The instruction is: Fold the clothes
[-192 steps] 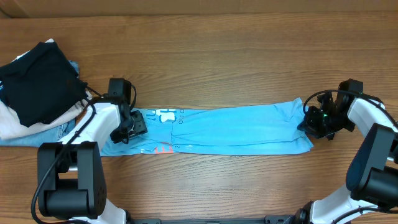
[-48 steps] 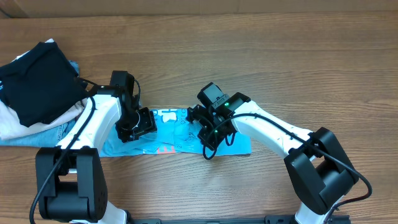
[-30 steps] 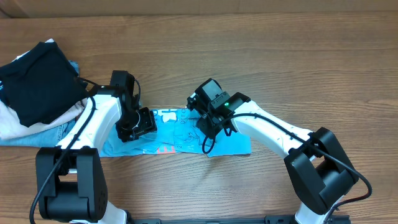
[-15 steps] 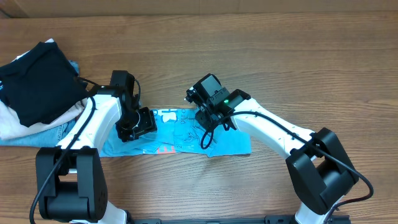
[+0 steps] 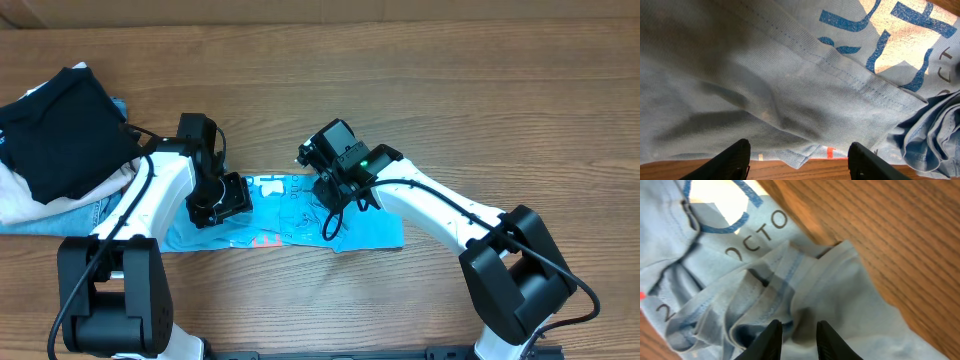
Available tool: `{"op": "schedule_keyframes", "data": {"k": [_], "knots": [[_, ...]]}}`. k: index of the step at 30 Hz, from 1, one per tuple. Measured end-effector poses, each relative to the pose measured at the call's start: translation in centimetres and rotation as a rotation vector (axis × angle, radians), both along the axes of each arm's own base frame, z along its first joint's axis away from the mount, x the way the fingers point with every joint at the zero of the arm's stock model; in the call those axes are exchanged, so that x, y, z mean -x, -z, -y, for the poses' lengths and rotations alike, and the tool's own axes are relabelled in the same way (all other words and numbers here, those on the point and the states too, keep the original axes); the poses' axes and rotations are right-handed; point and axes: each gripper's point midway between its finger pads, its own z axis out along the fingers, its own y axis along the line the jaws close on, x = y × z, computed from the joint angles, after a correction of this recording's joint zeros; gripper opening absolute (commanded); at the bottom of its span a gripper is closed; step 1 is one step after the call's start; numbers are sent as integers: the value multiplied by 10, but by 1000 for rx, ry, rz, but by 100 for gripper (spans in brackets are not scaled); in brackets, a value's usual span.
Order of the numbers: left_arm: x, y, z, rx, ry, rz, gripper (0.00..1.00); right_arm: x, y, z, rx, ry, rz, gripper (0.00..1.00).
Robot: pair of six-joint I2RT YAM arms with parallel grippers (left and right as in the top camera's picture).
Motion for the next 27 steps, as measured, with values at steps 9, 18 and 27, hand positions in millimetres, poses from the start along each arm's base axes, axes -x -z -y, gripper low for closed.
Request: {"op": "schedule_keyframes", "data": {"k": [9,18,27], "knots": [[0,0,0,0,0,0,66,11,13,0,4,-14,-69,24],[0,0,0,0,0,0,66,18,27,4,33,-9,-114,4],[0,0,0,-3,0,0,66,27,-5,10,14,-9,-105,4]]}}
